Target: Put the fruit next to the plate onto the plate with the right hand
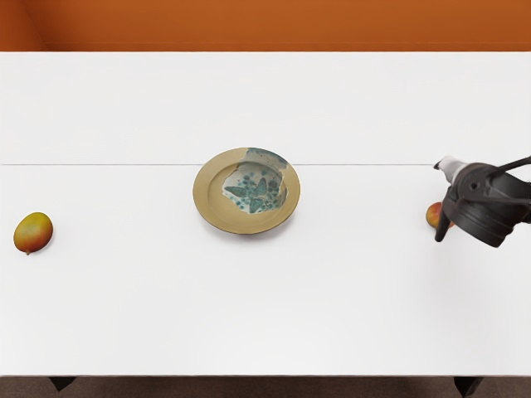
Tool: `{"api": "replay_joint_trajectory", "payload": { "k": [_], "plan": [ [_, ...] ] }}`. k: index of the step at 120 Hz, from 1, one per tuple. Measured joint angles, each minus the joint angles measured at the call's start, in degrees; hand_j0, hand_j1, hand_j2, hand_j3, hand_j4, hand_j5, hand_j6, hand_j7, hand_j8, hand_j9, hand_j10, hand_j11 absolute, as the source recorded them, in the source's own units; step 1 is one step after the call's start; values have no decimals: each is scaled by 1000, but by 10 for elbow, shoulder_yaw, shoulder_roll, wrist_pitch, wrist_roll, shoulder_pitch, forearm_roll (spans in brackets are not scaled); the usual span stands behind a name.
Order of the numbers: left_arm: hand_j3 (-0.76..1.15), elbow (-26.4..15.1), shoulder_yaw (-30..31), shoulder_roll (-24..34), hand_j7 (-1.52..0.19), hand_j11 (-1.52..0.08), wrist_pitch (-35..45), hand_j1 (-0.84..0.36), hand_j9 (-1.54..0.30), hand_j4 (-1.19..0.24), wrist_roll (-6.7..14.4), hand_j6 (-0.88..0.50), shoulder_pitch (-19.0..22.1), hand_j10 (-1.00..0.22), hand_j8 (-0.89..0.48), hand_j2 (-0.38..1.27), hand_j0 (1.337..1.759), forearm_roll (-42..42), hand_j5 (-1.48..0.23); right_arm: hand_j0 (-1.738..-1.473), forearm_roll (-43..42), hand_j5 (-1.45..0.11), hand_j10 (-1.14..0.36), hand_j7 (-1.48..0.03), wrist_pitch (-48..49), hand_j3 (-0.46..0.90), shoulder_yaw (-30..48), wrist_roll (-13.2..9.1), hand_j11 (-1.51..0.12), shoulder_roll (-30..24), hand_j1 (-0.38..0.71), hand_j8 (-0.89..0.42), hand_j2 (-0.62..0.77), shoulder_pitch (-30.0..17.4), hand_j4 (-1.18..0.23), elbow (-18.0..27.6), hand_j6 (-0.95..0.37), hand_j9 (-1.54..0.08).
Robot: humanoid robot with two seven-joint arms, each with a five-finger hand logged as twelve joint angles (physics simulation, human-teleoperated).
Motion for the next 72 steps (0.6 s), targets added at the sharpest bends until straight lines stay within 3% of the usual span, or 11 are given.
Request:
{"api": "replay_joint_trajectory", "payload": {
  "k": [54, 72],
  "plan": [
    [0, 0, 0, 0, 0, 0, 0, 349, 0, 0, 0, 1, 0, 0, 0, 0, 1658, 0, 0, -1658, -1, -261, -201, -261, -3, 0, -6, 0, -261, 30, -109, -201, -39, -50, -201, -49, -202, -261],
    [0, 0, 0, 0, 0, 0, 0, 349, 0, 0, 0, 1, 0, 0, 0, 0, 1658, 0, 0, -1658, -1, -350, -270, -350, -3, 0, -5, 0, -350, 35, -26, -270, -53, -53, -270, -59, -271, -350]
  ]
}}
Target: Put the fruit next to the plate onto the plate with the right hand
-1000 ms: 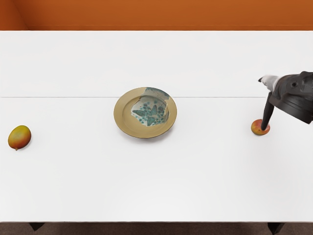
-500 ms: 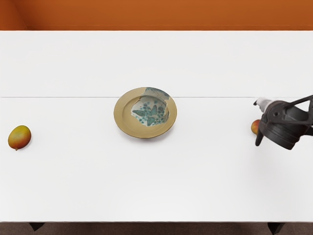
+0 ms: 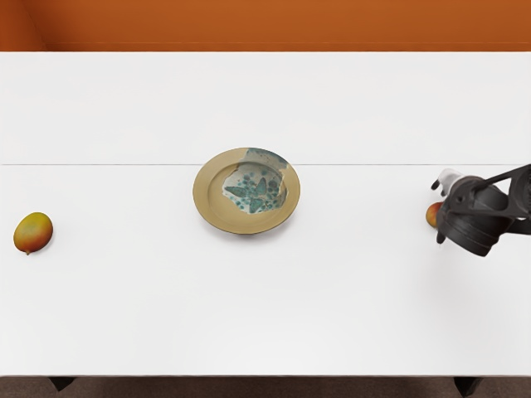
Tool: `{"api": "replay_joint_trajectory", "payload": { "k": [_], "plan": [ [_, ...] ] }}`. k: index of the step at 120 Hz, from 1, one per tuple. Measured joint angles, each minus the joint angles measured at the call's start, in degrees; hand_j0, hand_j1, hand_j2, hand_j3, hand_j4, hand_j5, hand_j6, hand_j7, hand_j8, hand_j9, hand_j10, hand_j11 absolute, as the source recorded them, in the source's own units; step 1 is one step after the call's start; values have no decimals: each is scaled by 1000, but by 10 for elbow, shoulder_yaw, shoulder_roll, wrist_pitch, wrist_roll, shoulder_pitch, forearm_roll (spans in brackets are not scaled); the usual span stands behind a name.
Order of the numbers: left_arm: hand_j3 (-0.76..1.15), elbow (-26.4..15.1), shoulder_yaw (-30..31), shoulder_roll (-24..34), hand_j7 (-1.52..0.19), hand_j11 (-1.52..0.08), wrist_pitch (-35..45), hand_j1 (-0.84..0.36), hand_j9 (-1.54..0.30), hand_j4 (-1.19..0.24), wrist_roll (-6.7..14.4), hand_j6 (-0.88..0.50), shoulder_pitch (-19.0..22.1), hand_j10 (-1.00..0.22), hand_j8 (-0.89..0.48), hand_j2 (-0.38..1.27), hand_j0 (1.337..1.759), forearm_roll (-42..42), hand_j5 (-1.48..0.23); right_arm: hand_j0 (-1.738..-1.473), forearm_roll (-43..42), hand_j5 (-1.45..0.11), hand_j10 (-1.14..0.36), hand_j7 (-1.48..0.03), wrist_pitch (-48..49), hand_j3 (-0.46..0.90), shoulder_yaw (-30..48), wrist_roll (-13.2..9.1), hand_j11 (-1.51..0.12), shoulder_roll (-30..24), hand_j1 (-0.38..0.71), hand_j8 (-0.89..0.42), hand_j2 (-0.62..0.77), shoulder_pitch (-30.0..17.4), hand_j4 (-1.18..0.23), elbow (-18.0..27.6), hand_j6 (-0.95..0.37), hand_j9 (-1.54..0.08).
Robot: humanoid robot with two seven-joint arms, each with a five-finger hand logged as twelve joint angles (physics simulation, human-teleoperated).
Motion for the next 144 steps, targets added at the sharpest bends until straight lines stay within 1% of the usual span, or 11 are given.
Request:
{"api": "replay_joint_trajectory", "payload": {
  "k": [68, 73, 75, 80, 87, 96, 102, 114, 126, 136, 144],
  "plan": [
    [0, 0, 0, 0, 0, 0, 0, 349, 0, 0, 0, 1, 0, 0, 0, 0, 1658, 0, 0, -1658, 0, -450, -347, -450, 0, 0, -1, 0, -450, 11, 66, -347, -68, -3, -347, -9, -347, -450],
    [0, 0, 0, 0, 0, 0, 0, 349, 0, 0, 0, 1, 0, 0, 0, 0, 1658, 0, 0, -1659, -1, -535, -415, -541, 0, -4, -1, 0, -536, 12, 146, -415, -80, -7, -415, -11, -388, -536],
    [0, 0, 0, 0, 0, 0, 0, 349, 0, 0, 0, 1, 0, 0, 0, 0, 1658, 0, 0, -1658, -3, -563, -455, -743, 0, -8, -1, 1, -567, 13, 182, -442, -82, -10, -458, -11, -268, -555],
    [0, 0, 0, 0, 0, 0, 0, 349, 0, 0, 0, 1, 0, 0, 0, 0, 1658, 0, 0, -1658, -9, -637, -538, -951, -1, -6, -1, 1, -663, 14, 248, -252, -86, -16, -556, -13, -131, -859],
    [0, 0, 0, 0, 0, 0, 0, 349, 0, 0, 0, 0, 0, 0, 0, 0, 1658, 0, 0, -1657, -13, -770, -544, -1148, -1, -4, 0, 2, -764, 17, 335, -112, -86, -22, -642, -15, -2, -1092],
    [0, 0, 0, 0, 0, 0, 0, 349, 0, 0, 0, 0, 0, 0, 0, 0, 1658, 0, 0, -1656, -14, -840, -545, -1265, -1, -3, 2, 2, -869, 17, 387, -9, -60, -26, -736, -16, 83, -1243],
    [0, 0, 0, 0, 0, 0, 0, 349, 0, 0, 0, 0, 0, 0, 0, 0, 1658, 0, 0, -1653, -12, -894, -568, -1200, 0, 0, 11, 2, -932, 8, 401, -47, 16, -27, -771, -17, 14, -1221],
    [0, 0, 0, 0, 0, 0, 0, 349, 0, 0, 0, 0, 0, 0, 0, 0, 1658, 0, 0, -1651, -10, -996, -676, -1175, 0, 0, 71, 1, -1029, -54, 373, -243, 246, -30, -804, -17, -231, -1206],
    [0, 0, 0, 0, 0, 0, 0, 349, 0, 0, 0, 0, 0, 0, 0, 0, 1658, 0, 0, -1649, -9, -1066, -691, -1159, 7, -1, 173, 0, -1092, -136, 347, -293, 274, -41, -822, -18, -291, -1204],
    [0, 0, 0, 0, 0, 0, 0, 349, 0, 0, 0, 1, 0, 0, 0, 0, 1658, 0, 0, -1645, -10, -1076, -693, -1151, 120, -1, 358, 0, -1116, -195, 332, -309, 243, -127, -835, -19, -307, -1192],
    [0, 0, 0, 0, 0, 0, 0, 349, 0, 0, 0, 0, 0, 0, 0, 0, 1658, 0, 0, -1645, 2, -1107, -688, -1146, 240, 0, 509, 0, -1131, -196, 343, -314, 267, -218, -836, -30, -314, -1192]
  ]
}}
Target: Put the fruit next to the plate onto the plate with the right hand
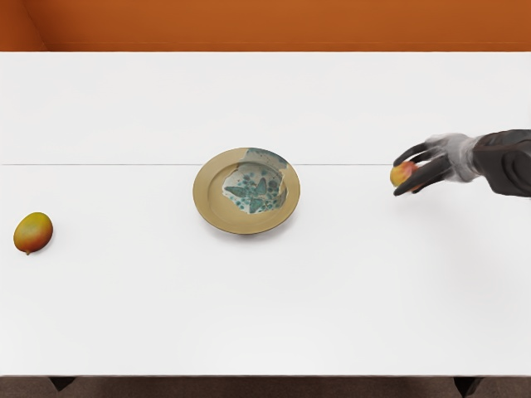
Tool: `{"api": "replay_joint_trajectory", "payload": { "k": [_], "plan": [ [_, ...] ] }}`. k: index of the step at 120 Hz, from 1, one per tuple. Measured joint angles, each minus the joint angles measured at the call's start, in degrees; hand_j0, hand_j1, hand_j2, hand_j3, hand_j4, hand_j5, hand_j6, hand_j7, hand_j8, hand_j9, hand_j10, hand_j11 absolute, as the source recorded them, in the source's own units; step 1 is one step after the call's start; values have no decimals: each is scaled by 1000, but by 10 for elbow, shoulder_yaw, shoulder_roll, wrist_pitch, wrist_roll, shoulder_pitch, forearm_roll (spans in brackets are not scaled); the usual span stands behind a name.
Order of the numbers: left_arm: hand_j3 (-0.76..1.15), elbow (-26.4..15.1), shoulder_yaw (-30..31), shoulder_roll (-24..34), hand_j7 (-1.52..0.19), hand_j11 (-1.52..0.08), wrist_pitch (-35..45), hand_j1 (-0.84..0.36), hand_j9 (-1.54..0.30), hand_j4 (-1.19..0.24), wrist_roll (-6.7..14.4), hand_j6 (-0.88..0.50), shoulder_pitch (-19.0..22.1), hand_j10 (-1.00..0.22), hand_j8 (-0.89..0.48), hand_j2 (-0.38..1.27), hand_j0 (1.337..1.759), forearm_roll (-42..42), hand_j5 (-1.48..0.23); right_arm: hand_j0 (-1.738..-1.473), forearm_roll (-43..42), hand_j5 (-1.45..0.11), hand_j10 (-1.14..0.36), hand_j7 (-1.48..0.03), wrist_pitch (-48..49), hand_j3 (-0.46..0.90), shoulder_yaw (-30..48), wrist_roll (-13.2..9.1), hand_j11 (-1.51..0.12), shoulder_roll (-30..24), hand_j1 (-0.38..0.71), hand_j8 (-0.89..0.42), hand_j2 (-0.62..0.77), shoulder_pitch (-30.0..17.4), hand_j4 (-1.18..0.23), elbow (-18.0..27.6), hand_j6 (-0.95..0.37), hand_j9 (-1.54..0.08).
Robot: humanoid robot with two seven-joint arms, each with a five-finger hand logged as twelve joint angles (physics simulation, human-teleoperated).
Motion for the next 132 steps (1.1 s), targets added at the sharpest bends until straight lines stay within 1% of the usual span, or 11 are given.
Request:
{"api": "replay_joint_trajectory", "payload": {
  "k": [6, 11, 25, 39, 53, 90, 93, 101, 110, 124, 132],
  "plan": [
    [0, 0, 0, 0, 0, 0, 0, 349, 0, 0, 0, 0, 0, 0, 0, 0, 1658, 0, 0, -1645, 11, -1130, -682, -1144, 88, 0, 110, 0, -1143, 24, 351, -313, 284, -44, -832, -19, -316, -1197],
    [0, 0, 0, 0, 0, 0, 0, 349, 0, 0, 0, 0, 0, 0, 0, 0, 1658, 0, 0, -1644, 17, -1144, -674, -1142, 147, 0, 172, 0, -1153, 51, 361, -310, 309, -66, -826, -40, -313, -1198],
    [0, 0, 0, 0, 0, 0, 0, 349, 0, 0, 0, 0, 0, 0, 0, 0, 1658, 0, 0, -1643, 13, -1171, -662, -1139, 236, 0, 254, -1, -1164, 133, 370, -303, 309, -91, -835, -96, -314, -1202],
    [0, 0, 0, 0, 0, 0, 0, 349, 0, 0, 0, 0, 0, 0, 0, 0, 1658, 0, 0, -1643, -22, -1183, -676, -1137, 266, 0, 280, -1, -1171, 220, 335, -310, 239, -96, -867, -158, -328, -1205],
    [0, 0, 0, 0, 0, 0, 0, 349, 0, 0, 0, 0, 0, 0, 0, 0, 1658, 0, 0, -1643, -52, -1183, -691, -1136, 276, -1, 287, -1, -1165, 282, 319, -324, 221, -92, -902, -209, -338, -1200],
    [0, 0, 0, 0, 0, 0, 0, 349, 0, 0, 0, 1, 0, 0, 0, 0, 1658, 0, 0, -1640, -77, -1163, -715, -1131, 278, -1, 275, -1, -1144, 325, 275, -359, 160, -92, -949, -261, -376, -1190],
    [0, 0, 0, 0, 0, 0, 0, 349, 0, 0, 0, 1, 0, 0, 0, 0, 1658, 0, 0, -1642, -79, -1090, -696, -1061, 277, 0, 274, -1, -1073, 328, 253, -369, 139, -92, -942, -265, -374, -1117],
    [0, 0, 0, 0, 0, 0, 0, 349, 0, 0, 0, 1, 0, 0, 0, 0, 1658, 0, 0, -1646, -79, -798, -511, -777, 274, 0, 273, 0, -785, 339, 96, -275, 98, -93, -701, -279, -279, -817],
    [0, 0, 0, 0, 0, 0, 0, 349, 0, 0, 0, 1, 0, 0, 0, 0, 1658, 0, 0, -1650, -80, -563, -354, -546, 272, 0, 272, 0, -551, 345, -33, -168, 66, -93, -488, -288, -197, -574],
    [0, 0, 0, 0, 0, 0, 0, 349, 0, 0, 0, 1, 0, 0, 0, 0, 1658, 0, 0, -1653, -80, -329, -195, -319, 272, 0, 274, 0, -322, 339, -160, -100, 35, -93, -283, -293, -119, -335],
    [0, 0, 0, 0, 0, 0, 0, 349, 0, 0, 0, 1, 0, 0, 0, 0, 1658, 0, 0, -1655, -77, -244, -146, -237, 301, 0, 304, 0, -239, 313, -207, -78, 24, -96, -210, -285, -91, -248]
  ]
}}
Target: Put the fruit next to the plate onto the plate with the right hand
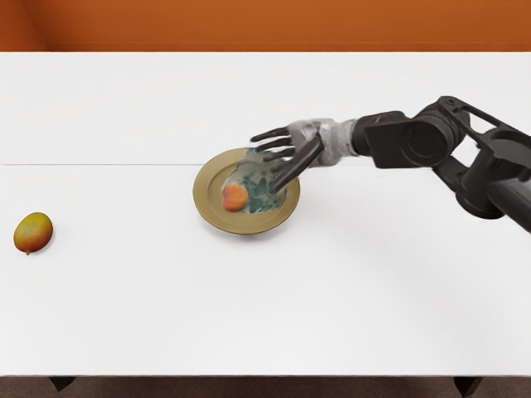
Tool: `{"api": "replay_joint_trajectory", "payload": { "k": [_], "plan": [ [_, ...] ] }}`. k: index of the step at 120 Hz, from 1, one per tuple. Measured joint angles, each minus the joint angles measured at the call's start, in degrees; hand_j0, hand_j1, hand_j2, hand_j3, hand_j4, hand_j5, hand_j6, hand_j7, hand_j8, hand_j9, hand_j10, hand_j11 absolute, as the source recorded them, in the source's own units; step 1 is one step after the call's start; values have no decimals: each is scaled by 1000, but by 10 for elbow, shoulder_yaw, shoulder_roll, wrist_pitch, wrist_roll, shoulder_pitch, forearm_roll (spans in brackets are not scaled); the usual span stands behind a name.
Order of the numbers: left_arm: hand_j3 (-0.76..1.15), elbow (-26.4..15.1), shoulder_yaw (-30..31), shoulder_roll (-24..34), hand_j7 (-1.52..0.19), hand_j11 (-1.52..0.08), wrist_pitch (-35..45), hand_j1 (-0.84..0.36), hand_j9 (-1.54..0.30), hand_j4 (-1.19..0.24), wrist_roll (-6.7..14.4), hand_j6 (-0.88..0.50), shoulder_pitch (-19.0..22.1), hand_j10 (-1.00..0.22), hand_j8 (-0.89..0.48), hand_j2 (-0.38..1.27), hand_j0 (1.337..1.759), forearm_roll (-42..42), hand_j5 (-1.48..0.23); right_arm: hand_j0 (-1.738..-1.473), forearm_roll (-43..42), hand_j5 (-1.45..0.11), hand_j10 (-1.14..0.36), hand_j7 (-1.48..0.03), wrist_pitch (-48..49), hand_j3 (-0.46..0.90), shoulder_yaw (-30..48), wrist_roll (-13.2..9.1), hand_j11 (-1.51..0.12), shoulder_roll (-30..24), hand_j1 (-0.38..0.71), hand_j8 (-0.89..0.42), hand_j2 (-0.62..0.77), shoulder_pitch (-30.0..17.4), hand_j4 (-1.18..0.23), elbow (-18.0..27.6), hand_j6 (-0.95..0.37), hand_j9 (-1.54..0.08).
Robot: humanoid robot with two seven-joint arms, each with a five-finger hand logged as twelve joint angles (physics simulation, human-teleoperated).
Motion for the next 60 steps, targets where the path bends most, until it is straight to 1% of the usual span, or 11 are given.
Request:
{"api": "replay_joint_trajectory", "payload": {
  "k": [9, 15, 23, 30, 41, 60],
  "plan": [
    [0, 0, 0, 0, 0, 0, 0, 349, 0, 0, 0, 1, 0, 0, 0, 0, 1658, 0, 0, -1656, 20, -177, -107, -171, 80, 0, 69, 0, -173, -60, -244, -60, 16, -26, -151, 6, -70, -179],
    [0, 0, 0, 0, 0, 0, 0, 349, 0, 0, 0, 1, 0, 0, 0, 0, 1658, 0, 0, -1656, 59, -144, -88, -139, 110, 0, 109, 0, -141, -114, -262, -52, 11, -55, -123, 8, -59, -146],
    [0, 0, 0, 0, 0, 0, 0, 349, 0, 0, 0, 0, 0, 0, 0, 0, 1658, 0, 0, -1657, 116, -110, -68, -107, 133, 0, 140, 0, -108, -195, -280, -42, 7, -97, -93, 8, -47, -112],
    [0, 0, 0, 0, 0, 0, 0, 349, 0, 0, 0, 0, 0, 0, 0, 0, 1658, 0, 0, -1657, 145, -89, -55, -87, 144, 0, 152, 0, -87, -243, -292, -35, 5, -122, -74, 8, -39, -90],
    [0, 0, 0, 0, 0, 0, 0, 349, 0, 0, 0, 0, 1, 0, 0, 0, 1658, 0, 0, -1657, 168, -65, -41, -64, 153, 0, 148, 0, -64, -275, -305, -28, 2, -145, -53, 7, -30, -66],
    [0, -1, 0, 0, 0, 0, -1, 349, 0, 0, 0, 0, 1, 0, 0, 0, 1658, 0, 0, -1658, 180, -43, -28, -43, 158, 0, 142, 0, -43, -291, -317, -22, -1, -159, -33, 7, -22, -43]
  ]
}}
